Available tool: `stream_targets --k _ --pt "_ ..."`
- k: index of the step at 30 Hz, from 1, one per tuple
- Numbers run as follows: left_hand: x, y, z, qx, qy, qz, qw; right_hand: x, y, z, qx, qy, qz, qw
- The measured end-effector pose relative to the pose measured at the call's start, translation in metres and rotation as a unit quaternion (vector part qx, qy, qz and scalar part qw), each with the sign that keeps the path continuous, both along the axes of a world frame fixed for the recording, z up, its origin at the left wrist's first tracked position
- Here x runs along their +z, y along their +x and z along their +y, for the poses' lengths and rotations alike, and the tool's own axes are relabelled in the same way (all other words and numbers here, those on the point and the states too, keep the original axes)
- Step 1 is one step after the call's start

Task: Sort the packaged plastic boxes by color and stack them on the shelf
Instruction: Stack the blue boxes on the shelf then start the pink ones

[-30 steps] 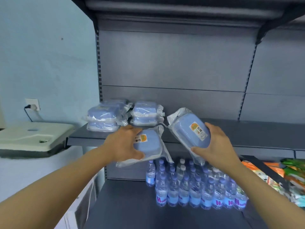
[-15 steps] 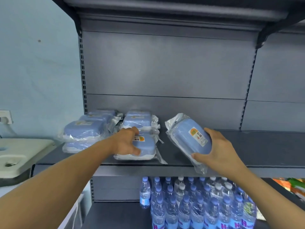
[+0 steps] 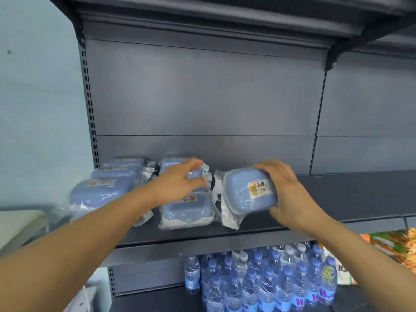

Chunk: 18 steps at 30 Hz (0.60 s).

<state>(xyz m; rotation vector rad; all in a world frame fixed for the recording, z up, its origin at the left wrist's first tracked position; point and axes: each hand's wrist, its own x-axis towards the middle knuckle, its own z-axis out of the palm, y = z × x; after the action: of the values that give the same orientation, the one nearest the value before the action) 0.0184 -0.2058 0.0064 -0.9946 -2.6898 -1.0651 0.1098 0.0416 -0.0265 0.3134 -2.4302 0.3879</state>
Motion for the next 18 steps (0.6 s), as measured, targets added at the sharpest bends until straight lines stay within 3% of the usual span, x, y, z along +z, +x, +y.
stream_targets --k 2,6,9,11,13,14,16,18 --pt "0.021 0.013 0.003 -0.013 0.087 -0.060 0.994 0.008 -0.004 -0.007 0.026 0.046 0.029 0.998" --pt "0.031 0.030 0.002 -0.035 0.080 -0.145 0.986 0.023 -0.012 -0.029 0.065 0.112 0.084 0.988" --pt "0.024 0.036 -0.007 -0.031 0.118 -0.179 0.976 0.028 -0.011 -0.050 0.024 0.129 0.131 0.983" --pt "0.018 0.038 -0.014 -0.008 0.173 -0.181 0.968 0.028 -0.008 -0.061 -0.053 0.049 0.127 0.989" --pt "0.009 0.038 -0.017 0.037 0.241 -0.172 0.955 0.029 -0.006 -0.072 -0.077 -0.135 0.040 0.987" --pt "0.005 0.039 -0.016 0.061 0.269 -0.161 0.947 0.032 -0.006 -0.078 -0.052 -0.245 -0.041 0.967" --pt "-0.003 0.045 -0.010 0.084 0.301 -0.136 0.940 0.038 -0.012 -0.091 0.025 -0.409 -0.195 0.891" --pt "-0.011 0.052 -0.003 0.082 0.284 -0.103 0.950 0.043 -0.019 -0.102 0.050 -0.454 -0.240 0.856"
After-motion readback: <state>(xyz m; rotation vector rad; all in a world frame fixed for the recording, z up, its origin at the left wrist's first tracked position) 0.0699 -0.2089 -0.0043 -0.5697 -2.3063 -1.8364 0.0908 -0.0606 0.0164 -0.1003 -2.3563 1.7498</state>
